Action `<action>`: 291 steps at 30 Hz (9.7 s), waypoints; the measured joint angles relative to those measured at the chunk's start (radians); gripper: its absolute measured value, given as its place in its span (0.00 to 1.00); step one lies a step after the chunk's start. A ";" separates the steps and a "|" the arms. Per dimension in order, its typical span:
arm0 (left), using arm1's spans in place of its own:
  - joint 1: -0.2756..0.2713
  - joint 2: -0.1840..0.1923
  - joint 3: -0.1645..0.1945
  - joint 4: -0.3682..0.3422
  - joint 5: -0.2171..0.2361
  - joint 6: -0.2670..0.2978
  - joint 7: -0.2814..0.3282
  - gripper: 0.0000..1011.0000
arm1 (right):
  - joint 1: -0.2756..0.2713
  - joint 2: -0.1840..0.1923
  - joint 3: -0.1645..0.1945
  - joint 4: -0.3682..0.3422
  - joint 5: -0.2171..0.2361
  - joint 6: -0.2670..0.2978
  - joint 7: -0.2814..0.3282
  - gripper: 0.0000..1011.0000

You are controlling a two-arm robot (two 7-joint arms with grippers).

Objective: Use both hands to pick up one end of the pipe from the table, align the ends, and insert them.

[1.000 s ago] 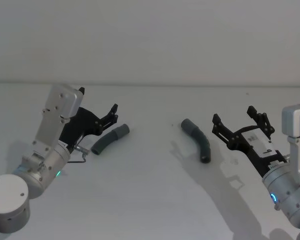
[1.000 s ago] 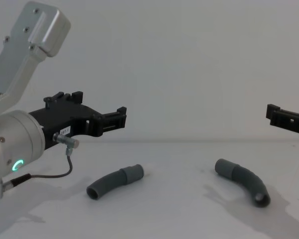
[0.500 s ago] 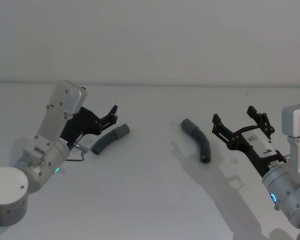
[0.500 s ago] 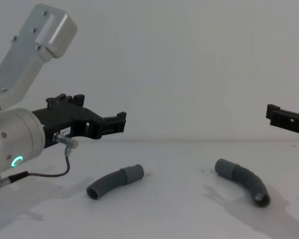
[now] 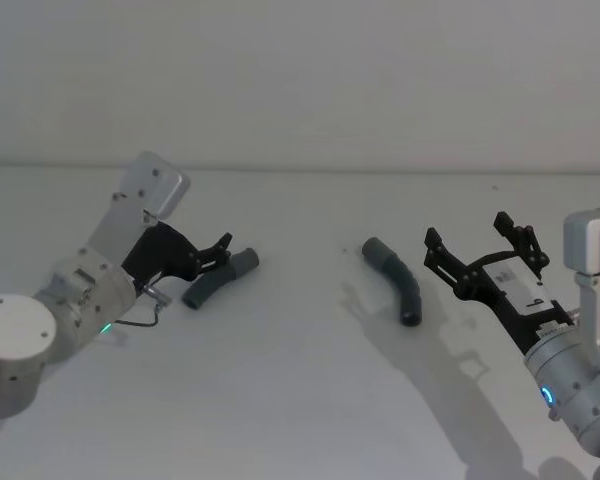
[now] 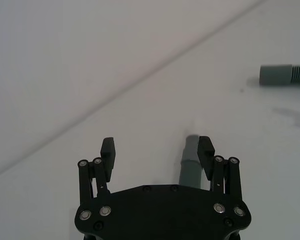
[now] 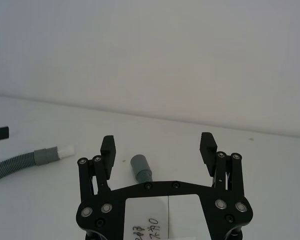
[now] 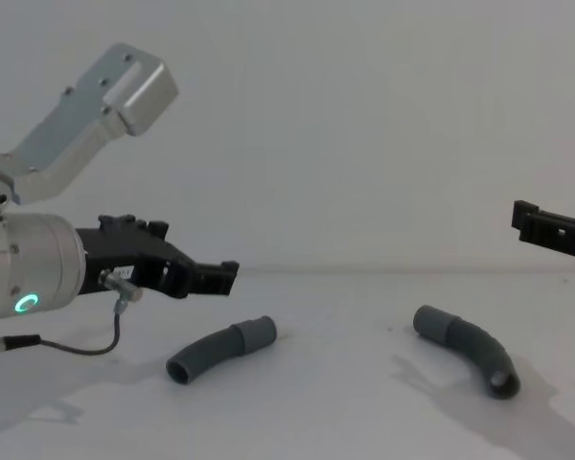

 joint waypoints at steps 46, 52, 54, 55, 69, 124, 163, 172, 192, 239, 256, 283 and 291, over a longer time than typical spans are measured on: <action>-0.257 -0.061 0.087 0.310 -0.025 0.182 -0.333 0.99 | 0.000 0.000 0.000 0.000 0.000 0.000 0.000 0.99; -0.272 -0.071 0.093 0.335 -0.018 0.182 -0.347 0.99 | 0.000 0.000 0.000 0.000 0.000 0.000 0.000 0.99; -0.276 -0.074 0.094 0.342 -0.015 0.182 -0.351 0.99 | 0.000 0.000 0.000 0.000 0.000 0.000 0.000 0.99; -0.277 -0.075 0.094 0.345 -0.014 0.181 -0.352 0.99 | 0.000 0.000 0.000 0.000 0.000 0.000 0.000 0.99; -0.281 -0.084 0.089 0.369 0.000 0.183 -0.356 0.99 | 0.000 0.000 0.000 0.000 0.000 0.000 0.000 0.99; -0.272 -0.085 0.078 0.376 0.015 0.191 -0.343 0.33 | 0.000 0.000 0.000 0.000 0.000 0.000 0.000 0.99; -0.273 -0.085 0.078 0.376 0.014 0.191 -0.344 0.33 | 0.198 0.051 -0.038 0.034 0.058 0.494 0.133 0.99; -0.273 -0.085 0.078 0.376 0.014 0.191 -0.344 0.33 | 0.252 0.054 -0.067 0.070 0.032 0.550 0.145 0.99; -0.273 -0.085 0.078 0.376 0.014 0.191 -0.344 0.33 | 0.322 0.024 -0.116 0.176 -0.017 0.581 0.148 0.99; -0.272 -0.085 0.078 0.376 0.014 0.191 -0.344 0.33 | 0.380 -0.072 -0.119 0.341 -0.047 0.598 0.152 0.99; -0.272 -0.085 0.078 0.376 0.014 0.191 -0.344 0.33 | 0.378 -0.082 -0.114 0.348 -0.051 0.602 0.151 0.73; -0.272 -0.085 0.078 0.376 0.014 0.191 -0.344 0.33 | 0.378 -0.085 -0.113 0.350 -0.052 0.603 0.151 0.26; -0.276 -0.084 0.083 0.377 0.026 0.175 -0.347 0.33 | 0.377 -0.082 -0.117 0.348 -0.058 0.595 0.153 0.26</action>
